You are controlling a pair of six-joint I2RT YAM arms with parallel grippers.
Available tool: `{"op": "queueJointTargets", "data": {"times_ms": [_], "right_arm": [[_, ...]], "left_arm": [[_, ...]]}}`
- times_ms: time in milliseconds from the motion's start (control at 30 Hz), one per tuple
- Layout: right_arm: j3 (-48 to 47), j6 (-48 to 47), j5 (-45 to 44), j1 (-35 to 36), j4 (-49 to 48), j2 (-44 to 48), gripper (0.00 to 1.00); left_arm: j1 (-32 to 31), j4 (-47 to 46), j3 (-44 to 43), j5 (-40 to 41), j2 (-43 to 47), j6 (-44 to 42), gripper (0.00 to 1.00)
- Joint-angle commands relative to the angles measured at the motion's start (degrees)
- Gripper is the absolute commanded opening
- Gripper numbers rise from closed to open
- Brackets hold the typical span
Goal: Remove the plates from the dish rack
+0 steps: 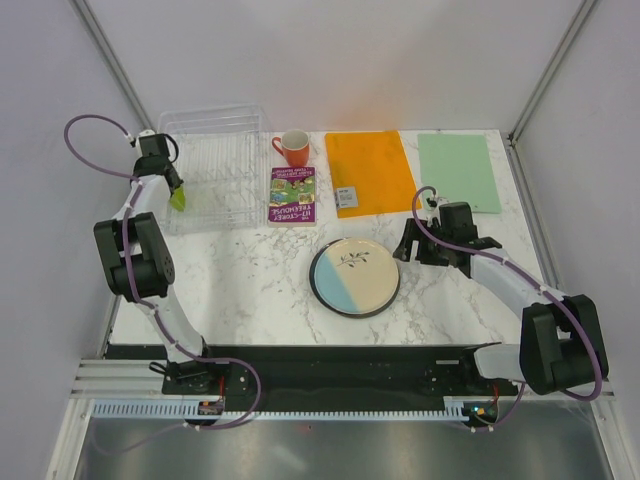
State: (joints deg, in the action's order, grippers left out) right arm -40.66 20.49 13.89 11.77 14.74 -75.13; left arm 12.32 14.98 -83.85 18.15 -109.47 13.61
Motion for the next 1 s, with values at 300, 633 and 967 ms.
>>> {"op": "queueJointTargets", "data": {"times_ms": [300,633,967], "right_arm": [[-0.6,-0.8,1.8,-0.3,-1.5,0.6,0.85],[-0.6,0.3,3.2,-0.3,-0.2,3.1,0.85],[-2.0,1.2,1.4,-0.3,5.0,15.9,0.85]], "left_arm": [[-0.1,-0.5,-3.8,5.5,4.3,-1.6,0.02],[-4.4,-2.1,-5.8,18.6,14.1,-9.0,0.02],[-7.2,4.1,3.9,2.6,35.0,-2.4,0.02]]}}
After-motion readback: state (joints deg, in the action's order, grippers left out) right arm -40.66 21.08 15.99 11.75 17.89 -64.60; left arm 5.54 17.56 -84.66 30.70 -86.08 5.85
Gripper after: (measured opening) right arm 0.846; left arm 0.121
